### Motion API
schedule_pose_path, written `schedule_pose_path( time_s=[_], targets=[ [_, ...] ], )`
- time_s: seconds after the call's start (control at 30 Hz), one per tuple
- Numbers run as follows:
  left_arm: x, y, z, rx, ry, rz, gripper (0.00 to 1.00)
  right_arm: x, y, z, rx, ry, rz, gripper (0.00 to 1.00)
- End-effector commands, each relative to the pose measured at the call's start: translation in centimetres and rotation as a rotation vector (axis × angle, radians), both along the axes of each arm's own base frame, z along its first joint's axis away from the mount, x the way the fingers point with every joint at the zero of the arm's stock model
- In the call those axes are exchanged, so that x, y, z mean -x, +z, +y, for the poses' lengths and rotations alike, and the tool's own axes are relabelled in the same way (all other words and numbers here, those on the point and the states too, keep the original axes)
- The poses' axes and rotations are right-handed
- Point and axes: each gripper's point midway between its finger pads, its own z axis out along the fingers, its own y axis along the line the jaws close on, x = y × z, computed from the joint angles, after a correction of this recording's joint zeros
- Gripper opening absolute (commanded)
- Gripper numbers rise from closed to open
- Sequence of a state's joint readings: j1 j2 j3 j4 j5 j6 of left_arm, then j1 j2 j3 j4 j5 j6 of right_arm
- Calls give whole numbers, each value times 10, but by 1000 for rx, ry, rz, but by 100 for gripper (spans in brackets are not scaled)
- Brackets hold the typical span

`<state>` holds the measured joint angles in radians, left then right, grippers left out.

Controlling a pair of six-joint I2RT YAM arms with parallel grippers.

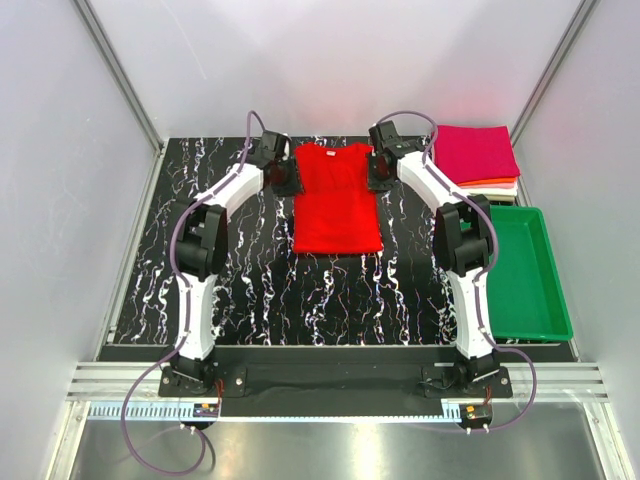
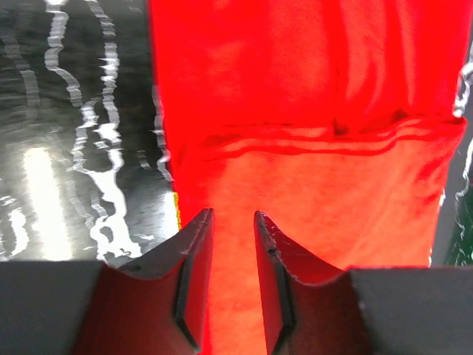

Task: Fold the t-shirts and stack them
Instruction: Fold the tshirt

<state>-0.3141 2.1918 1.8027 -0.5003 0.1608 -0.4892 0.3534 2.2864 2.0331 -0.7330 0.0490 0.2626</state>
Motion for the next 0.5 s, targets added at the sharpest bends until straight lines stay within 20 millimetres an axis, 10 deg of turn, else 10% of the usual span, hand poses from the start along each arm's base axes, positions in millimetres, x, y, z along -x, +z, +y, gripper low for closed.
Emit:
schedule_pose_path(
  time_s=[0.0, 0.27, 0.47],
  targets=[
    [-9, 22, -19, 64, -79, -84, 33, 0, 11, 16, -80, 29, -5, 20],
    [-12, -15, -4, -8, -43, -12, 33, -4, -37, -7, -10, -19, 63, 19],
    [-6, -7, 0, -12, -55, -11, 34, -4, -21, -22, 15, -40, 35, 19]
  ],
)
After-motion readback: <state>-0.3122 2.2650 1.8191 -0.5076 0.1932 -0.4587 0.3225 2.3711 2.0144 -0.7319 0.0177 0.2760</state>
